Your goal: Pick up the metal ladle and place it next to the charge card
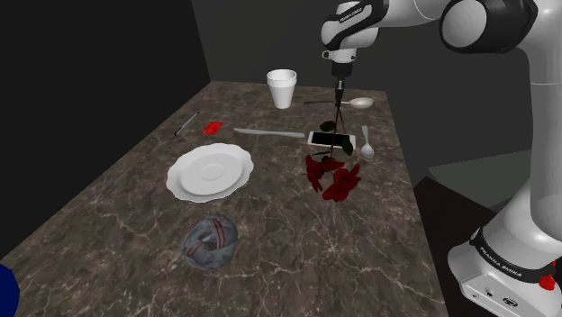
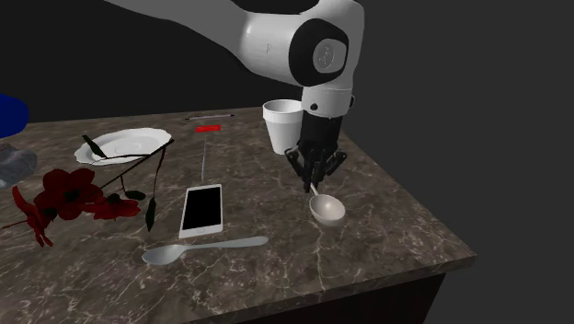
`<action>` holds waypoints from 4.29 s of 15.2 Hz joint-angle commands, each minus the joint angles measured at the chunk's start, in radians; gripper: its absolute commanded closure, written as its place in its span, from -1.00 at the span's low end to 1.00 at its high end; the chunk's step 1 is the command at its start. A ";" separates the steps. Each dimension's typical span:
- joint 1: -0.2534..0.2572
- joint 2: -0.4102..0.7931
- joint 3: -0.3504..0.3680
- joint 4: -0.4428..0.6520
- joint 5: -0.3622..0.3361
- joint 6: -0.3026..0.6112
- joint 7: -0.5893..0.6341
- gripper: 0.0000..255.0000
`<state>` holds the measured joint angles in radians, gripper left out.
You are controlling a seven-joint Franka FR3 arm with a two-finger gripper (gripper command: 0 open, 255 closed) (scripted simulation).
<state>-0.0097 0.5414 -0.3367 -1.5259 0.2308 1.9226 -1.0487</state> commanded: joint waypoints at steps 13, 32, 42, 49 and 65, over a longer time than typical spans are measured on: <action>-0.001 -0.053 -0.012 0.109 -0.023 -0.158 0.021 1.00; 0.219 -0.137 0.065 0.060 -0.049 -0.162 0.314 1.00; 0.350 -0.074 0.129 0.160 -0.046 -0.179 0.514 1.00; 0.430 0.037 0.169 0.337 -0.040 -0.230 0.650 1.00; 0.444 0.071 0.176 0.190 -0.030 -0.050 0.635 1.00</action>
<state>0.4328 0.6105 -0.1616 -1.3254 0.2001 1.8594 -0.4123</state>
